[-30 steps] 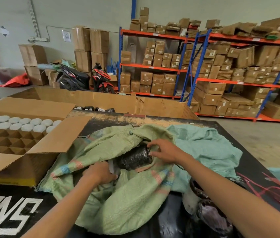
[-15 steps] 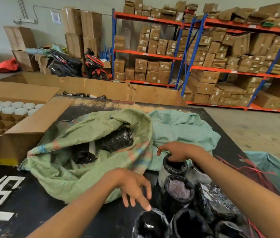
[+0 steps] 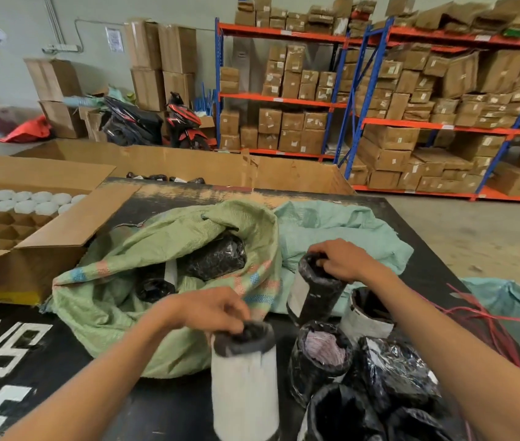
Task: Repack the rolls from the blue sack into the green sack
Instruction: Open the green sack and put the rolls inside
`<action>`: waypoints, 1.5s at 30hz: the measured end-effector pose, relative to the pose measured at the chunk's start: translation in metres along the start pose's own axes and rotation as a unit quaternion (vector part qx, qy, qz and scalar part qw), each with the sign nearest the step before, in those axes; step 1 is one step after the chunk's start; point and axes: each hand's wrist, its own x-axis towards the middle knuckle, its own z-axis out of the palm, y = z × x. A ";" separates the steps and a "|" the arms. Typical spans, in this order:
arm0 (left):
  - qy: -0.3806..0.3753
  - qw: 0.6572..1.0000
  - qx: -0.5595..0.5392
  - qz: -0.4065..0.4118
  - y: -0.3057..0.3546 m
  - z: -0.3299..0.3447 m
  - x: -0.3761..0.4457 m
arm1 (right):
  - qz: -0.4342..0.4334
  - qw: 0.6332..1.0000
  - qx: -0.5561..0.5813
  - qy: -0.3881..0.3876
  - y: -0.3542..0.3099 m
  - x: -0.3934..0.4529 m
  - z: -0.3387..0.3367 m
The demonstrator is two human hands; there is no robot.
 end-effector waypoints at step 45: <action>0.393 0.889 0.232 -0.022 -0.182 -0.086 0.035 | 0.024 0.956 0.292 -0.009 -0.139 0.110 0.081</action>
